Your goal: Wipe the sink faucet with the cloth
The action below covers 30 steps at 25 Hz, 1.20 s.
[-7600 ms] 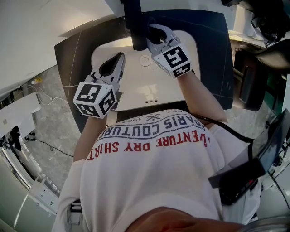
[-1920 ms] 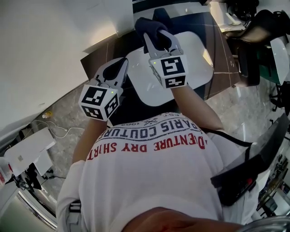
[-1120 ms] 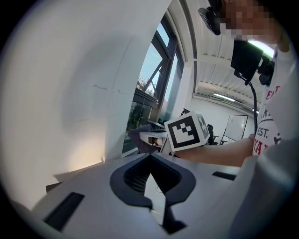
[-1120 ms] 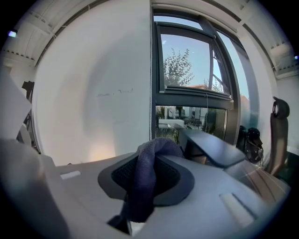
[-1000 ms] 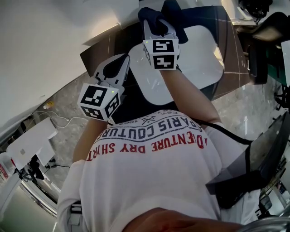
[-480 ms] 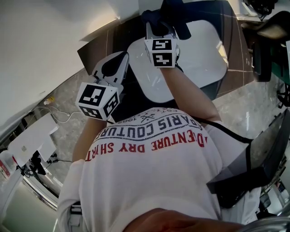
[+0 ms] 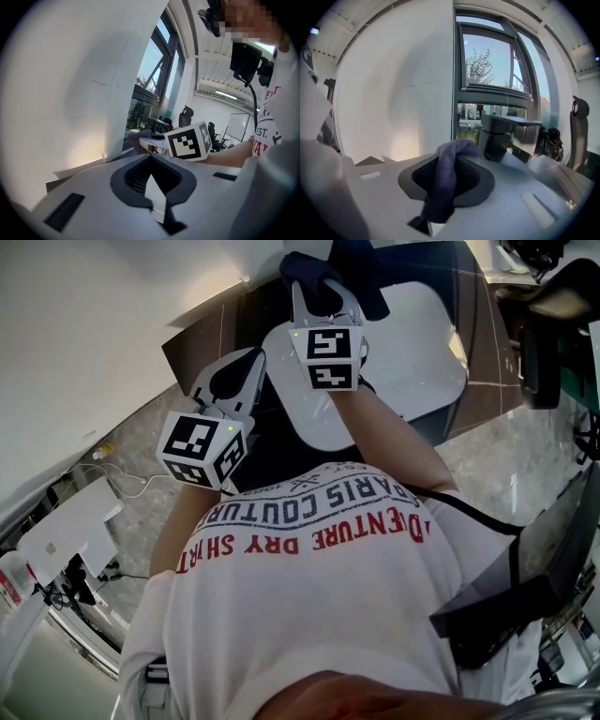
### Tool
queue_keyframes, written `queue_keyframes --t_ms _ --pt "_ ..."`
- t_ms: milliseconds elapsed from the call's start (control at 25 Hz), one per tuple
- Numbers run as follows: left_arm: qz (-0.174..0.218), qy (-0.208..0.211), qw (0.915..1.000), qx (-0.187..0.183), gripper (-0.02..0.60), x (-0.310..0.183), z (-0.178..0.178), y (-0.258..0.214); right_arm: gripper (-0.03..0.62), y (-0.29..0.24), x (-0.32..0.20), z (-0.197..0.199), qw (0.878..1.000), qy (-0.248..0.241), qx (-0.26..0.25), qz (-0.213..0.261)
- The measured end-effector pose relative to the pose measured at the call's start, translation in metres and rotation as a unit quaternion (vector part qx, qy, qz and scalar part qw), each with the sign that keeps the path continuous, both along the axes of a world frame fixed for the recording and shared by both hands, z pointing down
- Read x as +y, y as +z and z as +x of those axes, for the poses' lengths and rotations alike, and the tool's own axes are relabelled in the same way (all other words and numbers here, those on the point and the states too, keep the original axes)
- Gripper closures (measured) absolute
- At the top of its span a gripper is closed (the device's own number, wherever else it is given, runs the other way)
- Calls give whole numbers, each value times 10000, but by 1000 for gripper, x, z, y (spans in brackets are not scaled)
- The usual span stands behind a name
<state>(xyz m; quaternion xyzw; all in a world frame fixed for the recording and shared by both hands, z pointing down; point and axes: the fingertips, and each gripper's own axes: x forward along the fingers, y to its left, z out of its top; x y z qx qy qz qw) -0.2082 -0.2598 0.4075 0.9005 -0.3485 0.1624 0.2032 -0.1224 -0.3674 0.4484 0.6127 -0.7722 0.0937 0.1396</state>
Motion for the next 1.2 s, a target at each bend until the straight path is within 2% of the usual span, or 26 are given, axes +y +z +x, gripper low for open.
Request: queue_keyframes --t_ms 240,960,1200 --pt "34 72 10000 13 580 4 3 -4 525 -6 15 10 9999 138 102 10" --pt "-54 599 9982 71 580 43 42 4 525 -12 113 56 9991 409 30 -85" --pt "11 630 9979 125 580 49 43 -3 525 -52 120 49 9990 67 -1 450"
